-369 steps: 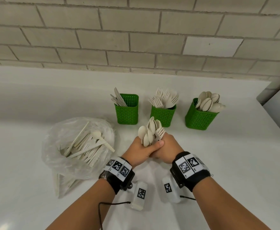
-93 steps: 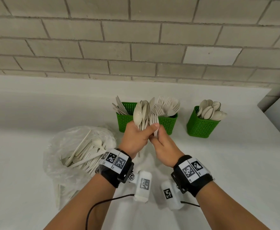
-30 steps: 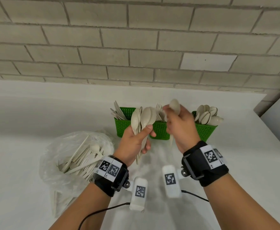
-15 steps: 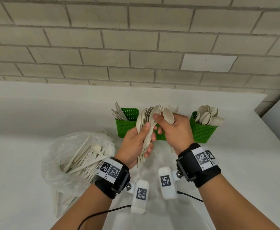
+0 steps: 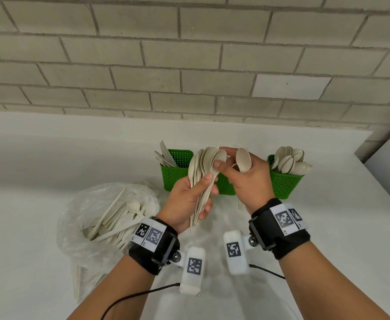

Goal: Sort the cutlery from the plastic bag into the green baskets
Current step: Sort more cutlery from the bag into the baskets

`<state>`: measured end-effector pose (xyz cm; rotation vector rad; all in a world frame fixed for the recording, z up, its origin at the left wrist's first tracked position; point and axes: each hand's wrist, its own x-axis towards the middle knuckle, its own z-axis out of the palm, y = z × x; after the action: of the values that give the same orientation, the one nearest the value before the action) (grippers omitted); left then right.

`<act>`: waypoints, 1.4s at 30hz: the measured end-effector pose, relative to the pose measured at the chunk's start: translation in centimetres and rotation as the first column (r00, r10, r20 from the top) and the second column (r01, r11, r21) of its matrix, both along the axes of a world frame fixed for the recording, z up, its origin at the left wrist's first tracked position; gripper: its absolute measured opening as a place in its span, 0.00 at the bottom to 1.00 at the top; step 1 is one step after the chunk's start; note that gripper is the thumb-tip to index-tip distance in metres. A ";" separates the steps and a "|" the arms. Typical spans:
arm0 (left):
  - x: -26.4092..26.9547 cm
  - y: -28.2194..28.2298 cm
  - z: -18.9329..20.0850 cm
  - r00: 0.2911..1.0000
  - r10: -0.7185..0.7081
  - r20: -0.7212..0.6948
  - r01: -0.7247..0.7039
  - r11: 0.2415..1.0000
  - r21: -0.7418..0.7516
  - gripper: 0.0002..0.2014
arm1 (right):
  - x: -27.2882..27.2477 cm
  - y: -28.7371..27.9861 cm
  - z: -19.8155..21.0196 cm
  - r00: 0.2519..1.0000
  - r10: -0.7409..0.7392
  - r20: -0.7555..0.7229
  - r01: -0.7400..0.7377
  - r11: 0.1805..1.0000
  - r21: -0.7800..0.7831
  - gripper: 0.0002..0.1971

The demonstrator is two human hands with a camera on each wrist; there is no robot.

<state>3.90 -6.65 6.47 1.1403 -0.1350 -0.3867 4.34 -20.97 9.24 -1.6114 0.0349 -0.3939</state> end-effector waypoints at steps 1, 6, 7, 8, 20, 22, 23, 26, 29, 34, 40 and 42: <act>0.0 0.0 0.1 1.000 -0.009 -0.012 0.009 1.000 -0.005 0.14 | -0.1 0.1 0.0 1.000 -0.018 0.011 0.018 1.000 0.023 0.11; -0.2 0.2 0.1 0.996 -0.065 -0.067 0.061 0.997 -0.056 0.12 | -0.2 0.2 0.2 0.994 -0.060 0.088 0.055 0.997 0.057 0.06; -0.2 0.1 0.2 0.997 -0.057 -0.060 0.055 0.998 -0.030 0.13 | -0.1 0.1 0.1 0.993 -0.060 0.100 0.057 0.998 0.036 0.06; -0.3 0.0 0.2 0.998 -0.043 -0.044 0.043 0.999 0.014 0.14 | 0.1 0.0 -0.1 0.992 -0.073 0.105 0.072 0.997 0.013 0.05; 0.4 -0.4 -0.7 0.979 0.182 0.095 -0.198 0.959 0.203 0.10 | 1.0 -1.1 -1.3 0.987 -0.139 -0.085 0.149 0.981 0.128 0.13; 0.6 -0.1 -0.9 0.972 0.218 0.092 -0.233 0.949 0.212 0.09 | 0.7 -1.5 -0.5 0.991 -0.127 -0.051 0.137 0.930 0.340 0.06; 0.7 0.0 -1.0 0.969 0.227 0.097 -0.243 0.946 0.213 0.08 | 0.5 -1.7 -0.2 0.992 -0.116 -0.046 0.124 0.895 0.428 0.06; 0.9 0.2 -0.9 0.967 0.224 0.122 -0.246 0.944 0.221 0.09 | 0.3 -1.9 0.3 0.995 -0.071 -0.062 0.093 0.854 0.513 0.08; 0.9 0.1 -0.6 0.969 0.211 0.127 -0.234 0.950 0.205 0.09 | 0.3 -1.9 0.4 0.998 -0.026 -0.061 0.053 0.871 0.489 0.13; 1.1 -0.1 -0.4 0.972 0.198 0.124 -0.217 0.961 0.171 0.09 | 0.4 -1.7 0.4 0.994 -0.027 -0.111 0.059 0.954 0.295 0.10; 0.9 -0.2 -0.1 0.981 0.148 0.126 -0.163 0.980 0.112 0.09 | 0.0 -1.3 -0.1 0.971 0.095 -0.222 -0.030 0.960 0.278 0.15; 0.8 -0.3 0.0 0.980 0.137 0.144 -0.152 0.983 0.100 0.11 | -0.4 -0.9 0.3 0.968 0.143 -0.208 -0.097 0.971 0.219 0.11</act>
<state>4.70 -6.93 6.48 1.2786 -0.1508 -0.1879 3.94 -21.83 9.55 -1.4357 0.1428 -0.1093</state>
